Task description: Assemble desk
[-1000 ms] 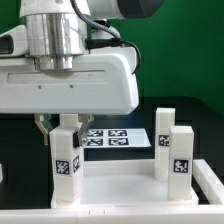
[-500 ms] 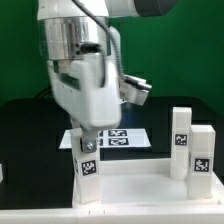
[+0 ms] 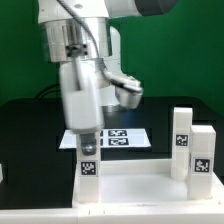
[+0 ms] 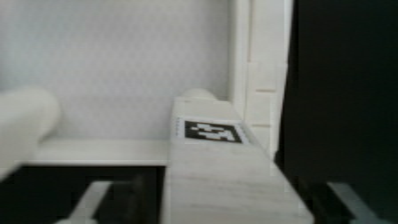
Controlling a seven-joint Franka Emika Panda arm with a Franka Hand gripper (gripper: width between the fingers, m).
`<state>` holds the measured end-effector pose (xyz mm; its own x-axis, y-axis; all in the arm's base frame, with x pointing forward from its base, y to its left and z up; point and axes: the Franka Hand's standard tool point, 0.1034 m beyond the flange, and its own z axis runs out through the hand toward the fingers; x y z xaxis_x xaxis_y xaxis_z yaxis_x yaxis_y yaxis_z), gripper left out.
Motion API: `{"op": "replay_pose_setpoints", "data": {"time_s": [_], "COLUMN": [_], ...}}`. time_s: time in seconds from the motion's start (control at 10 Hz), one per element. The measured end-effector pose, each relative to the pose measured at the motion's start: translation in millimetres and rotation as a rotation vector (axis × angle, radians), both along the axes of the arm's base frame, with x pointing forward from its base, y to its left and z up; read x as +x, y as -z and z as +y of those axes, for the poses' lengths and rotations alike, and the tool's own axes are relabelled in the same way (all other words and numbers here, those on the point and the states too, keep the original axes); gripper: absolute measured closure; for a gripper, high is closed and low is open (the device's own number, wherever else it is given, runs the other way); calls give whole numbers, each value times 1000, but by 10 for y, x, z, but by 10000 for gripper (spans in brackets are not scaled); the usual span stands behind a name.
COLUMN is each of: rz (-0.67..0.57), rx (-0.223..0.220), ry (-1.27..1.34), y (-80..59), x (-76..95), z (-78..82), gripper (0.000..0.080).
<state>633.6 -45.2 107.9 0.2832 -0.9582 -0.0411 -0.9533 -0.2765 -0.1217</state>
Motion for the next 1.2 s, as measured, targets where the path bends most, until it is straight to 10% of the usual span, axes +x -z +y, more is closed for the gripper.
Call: {"op": "replay_pose_setpoints", "data": {"time_s": [0.3, 0.9, 1.1, 1.2], "rz": [-14, -45, -41, -34], "rx": [-15, -113, -106, -101], "ry": [-293, -925, -861, -784], "y": [17, -12, -10, -9], "x": [-53, -17, -17, -21], "z": [23, 30, 33, 11], "gripper": [161, 151, 244, 446]}}
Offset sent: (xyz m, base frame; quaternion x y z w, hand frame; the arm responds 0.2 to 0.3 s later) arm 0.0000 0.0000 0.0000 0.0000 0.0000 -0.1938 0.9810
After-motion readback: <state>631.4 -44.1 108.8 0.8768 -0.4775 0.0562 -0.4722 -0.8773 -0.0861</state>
